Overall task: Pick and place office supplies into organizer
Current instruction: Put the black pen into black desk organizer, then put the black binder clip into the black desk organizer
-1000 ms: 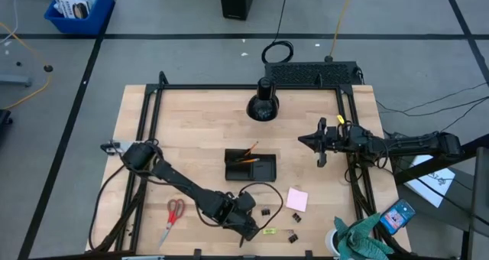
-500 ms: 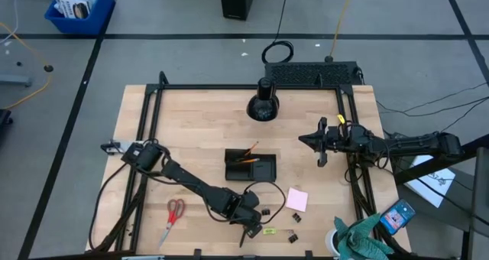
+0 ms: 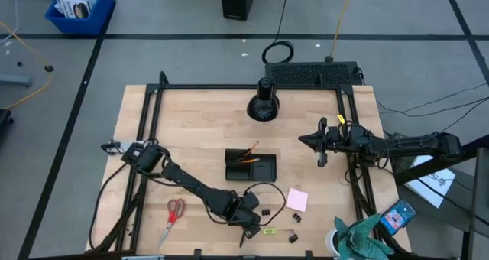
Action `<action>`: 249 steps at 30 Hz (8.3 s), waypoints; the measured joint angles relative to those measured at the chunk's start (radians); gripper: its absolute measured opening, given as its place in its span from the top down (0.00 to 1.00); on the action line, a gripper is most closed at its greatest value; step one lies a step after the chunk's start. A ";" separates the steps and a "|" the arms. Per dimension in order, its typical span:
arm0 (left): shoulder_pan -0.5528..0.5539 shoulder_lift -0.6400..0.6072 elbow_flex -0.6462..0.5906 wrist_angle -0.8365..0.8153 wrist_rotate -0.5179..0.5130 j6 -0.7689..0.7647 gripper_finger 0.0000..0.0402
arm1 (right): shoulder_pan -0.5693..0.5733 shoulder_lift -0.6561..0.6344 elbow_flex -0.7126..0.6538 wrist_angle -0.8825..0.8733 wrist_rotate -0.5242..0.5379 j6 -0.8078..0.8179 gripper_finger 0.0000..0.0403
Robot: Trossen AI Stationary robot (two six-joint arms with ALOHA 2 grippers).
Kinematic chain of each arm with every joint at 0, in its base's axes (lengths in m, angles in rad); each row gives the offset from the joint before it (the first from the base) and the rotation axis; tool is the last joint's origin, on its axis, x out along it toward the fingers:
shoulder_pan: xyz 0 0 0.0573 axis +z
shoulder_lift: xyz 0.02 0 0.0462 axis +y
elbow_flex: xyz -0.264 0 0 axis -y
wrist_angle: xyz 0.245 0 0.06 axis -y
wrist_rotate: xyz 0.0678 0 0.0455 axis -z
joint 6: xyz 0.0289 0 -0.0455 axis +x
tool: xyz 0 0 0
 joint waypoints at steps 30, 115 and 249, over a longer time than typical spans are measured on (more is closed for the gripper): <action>-0.038 -0.026 -0.008 0.038 -0.079 0.467 0.91 | 0.000 0.000 0.000 -0.029 0.004 -0.024 0.98; 0.472 -0.676 -1.080 1.316 -0.013 0.911 0.95 | 0.000 0.002 0.000 -0.030 0.006 -0.053 0.98; 0.549 -1.148 -1.450 1.487 -0.266 1.360 0.92 | 0.586 1.205 0.851 -0.412 0.058 0.184 0.48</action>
